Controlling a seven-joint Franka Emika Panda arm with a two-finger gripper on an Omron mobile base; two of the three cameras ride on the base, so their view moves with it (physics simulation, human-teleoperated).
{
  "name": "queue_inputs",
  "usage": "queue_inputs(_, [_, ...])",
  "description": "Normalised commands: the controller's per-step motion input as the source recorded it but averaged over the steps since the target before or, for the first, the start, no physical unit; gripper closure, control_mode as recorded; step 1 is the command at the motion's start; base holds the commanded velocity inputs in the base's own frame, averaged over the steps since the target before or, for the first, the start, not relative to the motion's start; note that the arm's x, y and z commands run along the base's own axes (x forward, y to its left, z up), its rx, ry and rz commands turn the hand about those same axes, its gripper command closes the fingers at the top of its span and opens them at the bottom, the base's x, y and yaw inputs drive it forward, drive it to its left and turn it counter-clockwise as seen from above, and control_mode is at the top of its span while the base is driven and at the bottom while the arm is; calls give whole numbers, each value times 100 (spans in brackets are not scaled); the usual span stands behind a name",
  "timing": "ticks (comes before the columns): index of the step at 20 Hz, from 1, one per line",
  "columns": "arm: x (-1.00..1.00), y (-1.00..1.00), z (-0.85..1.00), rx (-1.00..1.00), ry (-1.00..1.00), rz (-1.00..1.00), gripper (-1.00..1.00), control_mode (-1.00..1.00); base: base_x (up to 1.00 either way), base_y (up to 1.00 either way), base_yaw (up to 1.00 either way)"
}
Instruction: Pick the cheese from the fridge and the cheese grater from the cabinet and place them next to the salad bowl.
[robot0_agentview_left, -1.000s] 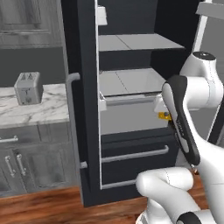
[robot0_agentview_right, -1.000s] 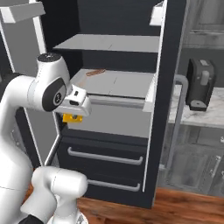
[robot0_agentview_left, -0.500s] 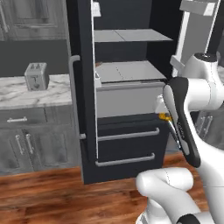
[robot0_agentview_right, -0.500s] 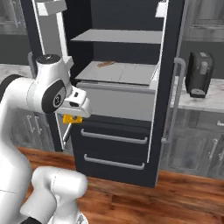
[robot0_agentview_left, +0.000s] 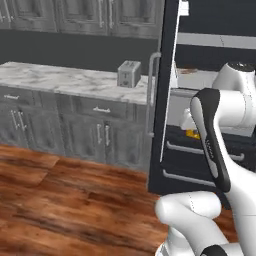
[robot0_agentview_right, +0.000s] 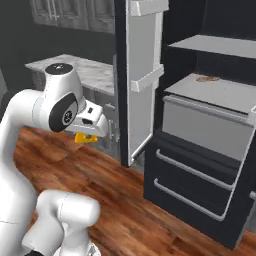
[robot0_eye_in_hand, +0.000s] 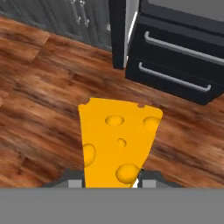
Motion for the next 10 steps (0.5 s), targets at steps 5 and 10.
queue_inputs(5, [0, 0, 0, 0, 0, 0, 100, 100, -18, 0, 89])
queue_inputs(10, [0, 0, 0, 0, 0, 0, 100, 100, -10, 0, 95])
